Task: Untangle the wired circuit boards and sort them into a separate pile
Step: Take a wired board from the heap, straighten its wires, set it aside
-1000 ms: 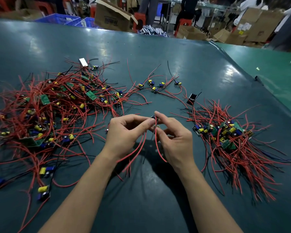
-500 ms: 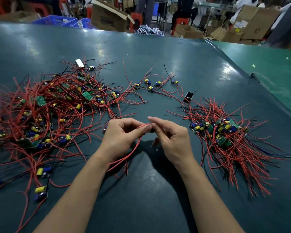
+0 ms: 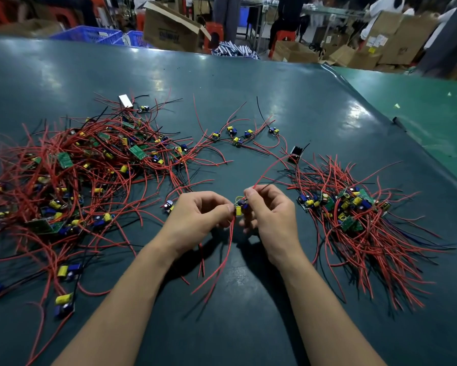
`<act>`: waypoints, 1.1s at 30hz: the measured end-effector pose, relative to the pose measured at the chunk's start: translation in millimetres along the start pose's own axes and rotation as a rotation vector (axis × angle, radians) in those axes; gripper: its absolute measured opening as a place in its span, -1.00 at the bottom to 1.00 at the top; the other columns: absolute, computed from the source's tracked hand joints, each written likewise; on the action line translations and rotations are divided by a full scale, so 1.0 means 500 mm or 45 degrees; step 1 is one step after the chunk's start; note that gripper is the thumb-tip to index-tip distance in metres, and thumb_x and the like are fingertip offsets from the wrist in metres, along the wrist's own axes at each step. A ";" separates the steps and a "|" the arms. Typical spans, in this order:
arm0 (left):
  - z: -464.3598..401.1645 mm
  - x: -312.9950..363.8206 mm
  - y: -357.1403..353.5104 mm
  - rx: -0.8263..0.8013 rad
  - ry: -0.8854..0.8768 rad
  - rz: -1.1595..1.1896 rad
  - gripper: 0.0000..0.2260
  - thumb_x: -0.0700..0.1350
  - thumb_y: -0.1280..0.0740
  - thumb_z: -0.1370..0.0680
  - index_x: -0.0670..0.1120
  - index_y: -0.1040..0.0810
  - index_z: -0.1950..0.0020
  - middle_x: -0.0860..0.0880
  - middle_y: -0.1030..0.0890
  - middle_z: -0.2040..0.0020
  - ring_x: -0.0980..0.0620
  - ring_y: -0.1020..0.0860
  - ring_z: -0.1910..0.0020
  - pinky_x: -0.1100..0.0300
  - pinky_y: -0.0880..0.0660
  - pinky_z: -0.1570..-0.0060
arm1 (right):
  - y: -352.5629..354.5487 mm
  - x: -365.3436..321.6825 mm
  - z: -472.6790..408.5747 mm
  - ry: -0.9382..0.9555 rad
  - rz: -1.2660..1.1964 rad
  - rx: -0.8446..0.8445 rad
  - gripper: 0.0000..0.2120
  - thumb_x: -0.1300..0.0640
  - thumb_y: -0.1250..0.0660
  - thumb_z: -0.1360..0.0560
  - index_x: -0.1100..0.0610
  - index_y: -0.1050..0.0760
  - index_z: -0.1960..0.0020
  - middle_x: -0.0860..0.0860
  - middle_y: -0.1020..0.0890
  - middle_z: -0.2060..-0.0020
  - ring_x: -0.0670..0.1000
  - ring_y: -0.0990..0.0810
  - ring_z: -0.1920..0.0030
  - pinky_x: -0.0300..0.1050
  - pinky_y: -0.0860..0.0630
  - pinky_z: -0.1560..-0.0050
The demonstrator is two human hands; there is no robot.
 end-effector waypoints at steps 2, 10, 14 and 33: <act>0.004 0.004 -0.005 -0.034 -0.021 -0.004 -0.88 -0.12 -0.41 -0.52 -0.15 -0.67 0.16 0.02 -0.65 0.34 0.15 -0.55 0.38 0.30 -0.48 0.31 | -0.002 -0.002 0.002 0.023 0.041 -0.031 -0.91 0.26 -0.36 -0.55 0.17 -0.50 0.12 -0.01 -0.59 0.42 -0.08 -0.52 0.53 -0.27 -0.41 0.57; 0.010 0.015 -0.006 -0.024 -0.082 0.042 -0.83 0.00 -0.45 -0.40 -0.10 -0.69 0.17 0.04 -0.63 0.39 0.16 -0.52 0.42 0.35 -0.44 0.36 | -0.007 0.002 -0.003 -0.303 -0.388 -0.249 -0.94 0.18 -0.47 -0.35 0.14 -0.67 0.18 0.04 -0.63 0.38 -0.09 -0.52 0.48 -0.31 -0.41 0.53; 0.016 0.018 -0.012 -0.105 -0.095 0.003 -0.80 -0.03 -0.47 -0.39 -0.16 -0.69 0.14 0.03 -0.65 0.36 0.16 -0.54 0.39 0.36 -0.43 0.34 | -0.001 0.004 -0.002 -0.311 -0.220 -0.271 -0.92 0.14 -0.48 -0.37 0.12 -0.72 0.17 0.00 -0.62 0.41 -0.12 -0.47 0.49 -0.33 -0.39 0.52; 0.026 0.022 -0.012 -0.213 -0.094 0.124 -0.72 0.02 -0.49 -0.31 -0.20 -0.60 0.28 -0.04 -0.48 0.49 0.06 -0.35 0.50 0.28 -0.23 0.45 | 0.051 -0.024 -0.029 0.162 -0.075 0.207 -0.87 0.24 -0.18 -0.65 0.16 -0.44 0.06 0.05 -0.55 0.46 -0.06 -0.40 0.64 -0.27 -0.33 0.62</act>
Point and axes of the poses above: each hand's wrist, its own z-axis away from the middle knuckle, its own y-axis out of the back of the hand, x = y × z, the point moved 4 cm from there along -z, towards the middle knuckle
